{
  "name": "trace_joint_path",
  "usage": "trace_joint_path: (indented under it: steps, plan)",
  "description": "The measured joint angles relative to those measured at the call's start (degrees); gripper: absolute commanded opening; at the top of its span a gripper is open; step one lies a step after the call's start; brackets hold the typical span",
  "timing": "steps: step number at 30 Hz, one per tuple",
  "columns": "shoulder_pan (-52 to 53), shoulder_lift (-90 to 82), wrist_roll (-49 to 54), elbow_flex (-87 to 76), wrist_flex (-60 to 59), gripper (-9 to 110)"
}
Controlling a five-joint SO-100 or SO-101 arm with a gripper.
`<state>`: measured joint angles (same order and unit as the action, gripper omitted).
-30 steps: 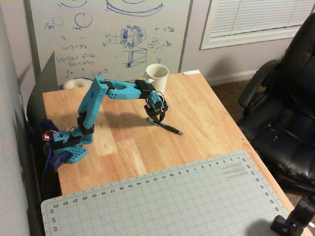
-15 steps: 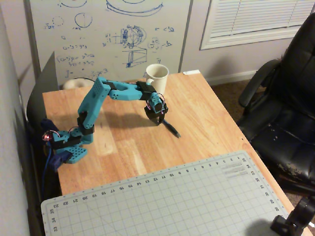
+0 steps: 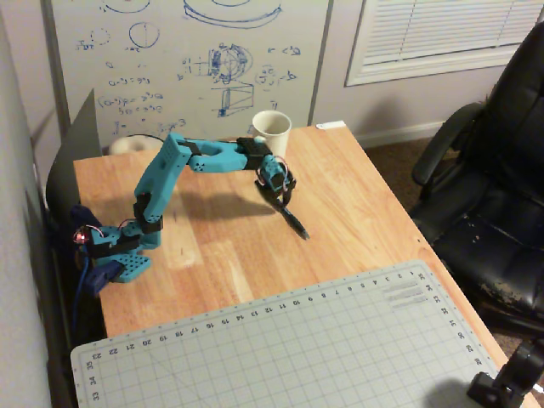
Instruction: Touch the pen.
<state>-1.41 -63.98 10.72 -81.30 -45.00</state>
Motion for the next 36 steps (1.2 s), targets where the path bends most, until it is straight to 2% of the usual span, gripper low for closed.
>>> trace_joint_path:
  steps: [10, 23, 36]
  plan:
    - [0.0, 5.7, 0.0, 10.3, 0.0, 1]
    - [0.0, 11.5, 0.0, 13.0, -0.1, 1]
    - [0.0, 10.0, 0.0, 13.0, -11.6, 1]
